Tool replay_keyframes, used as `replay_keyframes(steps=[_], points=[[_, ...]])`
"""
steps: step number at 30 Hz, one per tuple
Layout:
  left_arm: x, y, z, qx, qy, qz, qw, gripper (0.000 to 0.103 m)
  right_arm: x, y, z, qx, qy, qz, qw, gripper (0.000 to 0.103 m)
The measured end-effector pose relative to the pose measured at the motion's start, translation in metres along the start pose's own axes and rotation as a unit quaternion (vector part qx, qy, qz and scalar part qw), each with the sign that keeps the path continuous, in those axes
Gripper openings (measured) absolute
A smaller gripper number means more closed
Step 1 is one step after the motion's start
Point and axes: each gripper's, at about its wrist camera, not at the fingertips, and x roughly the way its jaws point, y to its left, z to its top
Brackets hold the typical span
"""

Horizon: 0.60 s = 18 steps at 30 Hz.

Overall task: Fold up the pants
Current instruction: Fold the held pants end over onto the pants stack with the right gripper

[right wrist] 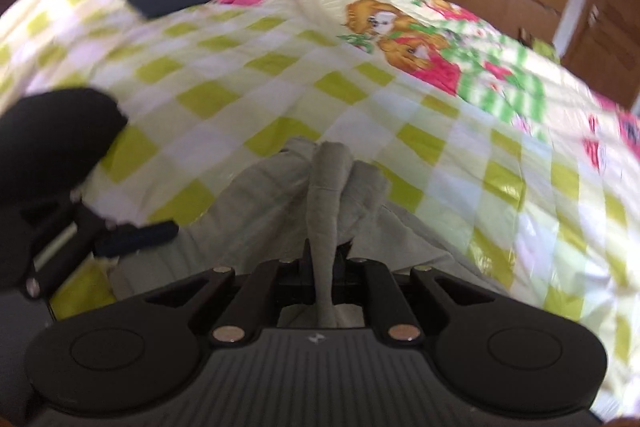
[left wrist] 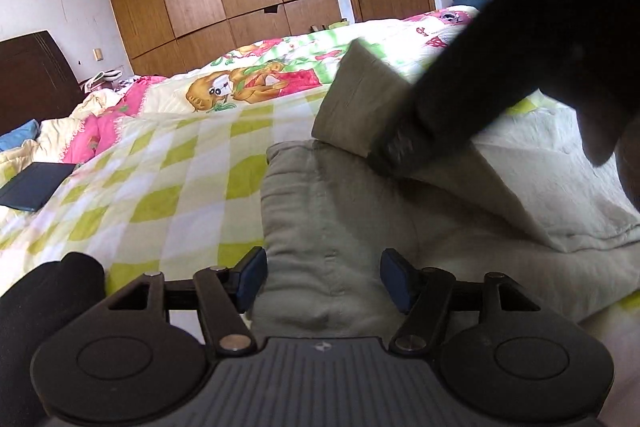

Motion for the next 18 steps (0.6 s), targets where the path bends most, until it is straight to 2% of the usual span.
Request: replay_keyframes(steps=[4, 11, 12, 14, 18], points=[[-0.006, 0.007, -0.002, -0.008, -0.003, -0.001, 1.0, 0.077, -0.001, 0.014, -0.002, -0.027, 0.005, 0.019, 0.999, 0.01], [-0.014, 0.018, -0.011, -0.031, 0.001, -0.003, 0.9995, 0.078, 0.001, 0.03, -0.001, -0.039, 0.011, 0.016, 0.999, 0.01], [-0.018, 0.017, -0.013, -0.028, -0.004, -0.004, 0.9996, 0.078, -0.002, 0.031, -0.001, -0.045, 0.011, 0.024, 0.999, 0.014], [-0.02, 0.016, -0.015, -0.022, -0.005, -0.001, 0.9997, 0.078, -0.005, 0.03, -0.003, -0.049, 0.01, 0.052, 0.997, 0.012], [-0.024, 0.018, -0.019, -0.024, -0.002, 0.001, 0.9997, 0.078, 0.003, 0.034, -0.005, -0.068, 0.012, 0.016, 0.997, 0.014]])
